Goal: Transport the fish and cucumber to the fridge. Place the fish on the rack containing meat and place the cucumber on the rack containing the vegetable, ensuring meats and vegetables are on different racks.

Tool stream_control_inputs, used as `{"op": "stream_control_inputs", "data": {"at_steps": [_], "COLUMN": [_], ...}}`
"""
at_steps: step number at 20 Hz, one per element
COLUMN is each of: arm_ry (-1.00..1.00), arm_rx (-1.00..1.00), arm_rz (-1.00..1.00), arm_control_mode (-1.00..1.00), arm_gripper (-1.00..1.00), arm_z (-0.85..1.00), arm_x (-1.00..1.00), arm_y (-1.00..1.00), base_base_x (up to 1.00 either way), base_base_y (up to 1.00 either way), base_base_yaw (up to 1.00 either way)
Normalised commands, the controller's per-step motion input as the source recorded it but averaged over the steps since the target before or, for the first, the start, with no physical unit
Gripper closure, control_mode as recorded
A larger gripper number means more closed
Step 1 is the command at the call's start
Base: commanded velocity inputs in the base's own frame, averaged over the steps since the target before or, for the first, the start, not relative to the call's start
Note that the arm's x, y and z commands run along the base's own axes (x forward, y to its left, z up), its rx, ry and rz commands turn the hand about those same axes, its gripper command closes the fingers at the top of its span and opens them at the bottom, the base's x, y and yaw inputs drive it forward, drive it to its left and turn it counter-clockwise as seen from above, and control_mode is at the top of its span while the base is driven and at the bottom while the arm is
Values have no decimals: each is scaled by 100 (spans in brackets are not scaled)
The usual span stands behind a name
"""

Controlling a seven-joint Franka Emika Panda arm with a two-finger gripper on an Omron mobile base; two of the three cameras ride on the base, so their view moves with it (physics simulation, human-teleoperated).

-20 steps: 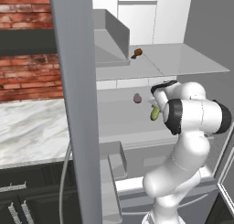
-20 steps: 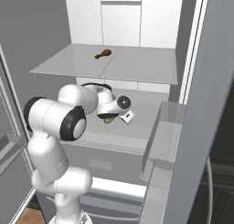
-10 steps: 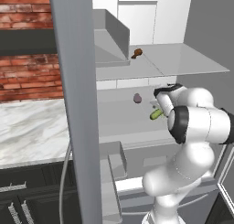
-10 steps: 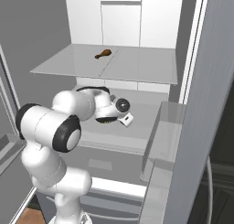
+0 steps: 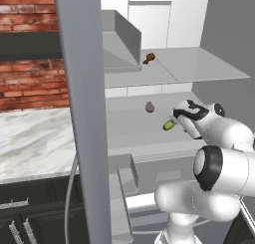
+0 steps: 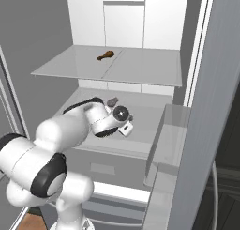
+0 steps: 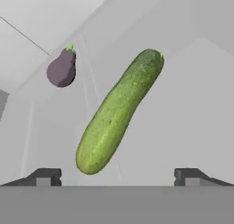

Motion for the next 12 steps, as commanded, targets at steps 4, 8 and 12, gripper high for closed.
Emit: {"op": "stream_control_inputs", "data": {"at_steps": [4,8,12], "arm_ry": [18,18,13], "arm_rx": [0,0,-2], "arm_rz": [0,0,0], "arm_control_mode": [-100,-100,-100], "arm_gripper": [-100,-100,-100], "arm_z": [97,100,92], "arm_x": [-95,-100,-100], "arm_y": [10,0,2], "base_base_x": [0,0,0], "base_base_y": [0,0,0], "base_base_yaw": [0,0,0]}}
